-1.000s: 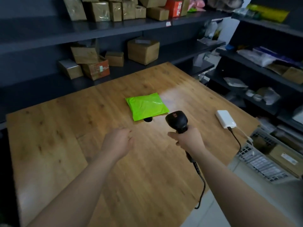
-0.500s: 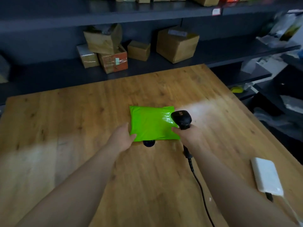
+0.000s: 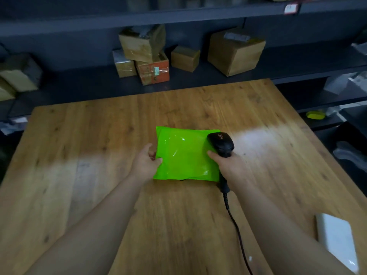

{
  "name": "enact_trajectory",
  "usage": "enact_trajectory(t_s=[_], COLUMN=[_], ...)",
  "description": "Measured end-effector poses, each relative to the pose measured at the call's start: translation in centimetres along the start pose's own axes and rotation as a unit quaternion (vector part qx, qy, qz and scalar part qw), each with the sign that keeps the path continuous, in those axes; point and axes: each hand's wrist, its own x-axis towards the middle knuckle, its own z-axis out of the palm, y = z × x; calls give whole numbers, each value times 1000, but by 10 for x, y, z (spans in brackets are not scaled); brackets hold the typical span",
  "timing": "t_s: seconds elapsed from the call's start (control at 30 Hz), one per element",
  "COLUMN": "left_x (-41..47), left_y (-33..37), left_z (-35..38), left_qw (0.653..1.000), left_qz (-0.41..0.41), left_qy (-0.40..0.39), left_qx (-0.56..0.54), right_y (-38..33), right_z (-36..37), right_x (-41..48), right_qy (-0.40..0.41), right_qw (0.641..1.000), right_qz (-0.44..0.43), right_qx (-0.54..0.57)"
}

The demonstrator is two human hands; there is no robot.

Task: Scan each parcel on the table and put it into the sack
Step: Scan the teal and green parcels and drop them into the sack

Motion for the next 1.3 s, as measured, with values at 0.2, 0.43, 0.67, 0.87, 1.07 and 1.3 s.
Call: enact_trajectory(t_s=[0.2, 0.43, 0.67, 0.87, 1.07, 1.3], left_x=[-43, -102, -136, -156, -175, -171], left_y=[-11, -6, -29, -58, -92, -115], left_z=[-39, -74, -114, -115, -111, -94], left_qw=[999, 948, 869, 860, 923, 953], left_qz=[27, -115, -181, -154, -163, -175], left_qy=[-18, -58, -127, -57, -143, -99], left_qx=[13, -292, -443, -484, -318, -228], right_y=[-8, -14, -8, 25, 52, 56], right_z=[6, 22, 42, 58, 82, 77], right_x=[-42, -111, -171, -207, -225, -208], right_qy=[-36, -24, -90, -189, -166, -87], right_qw=[994, 980, 978, 972, 983, 994], right_qz=[6, -70, -86, -63, -67, -69], right_qx=[99, 184, 170, 125, 30, -7])
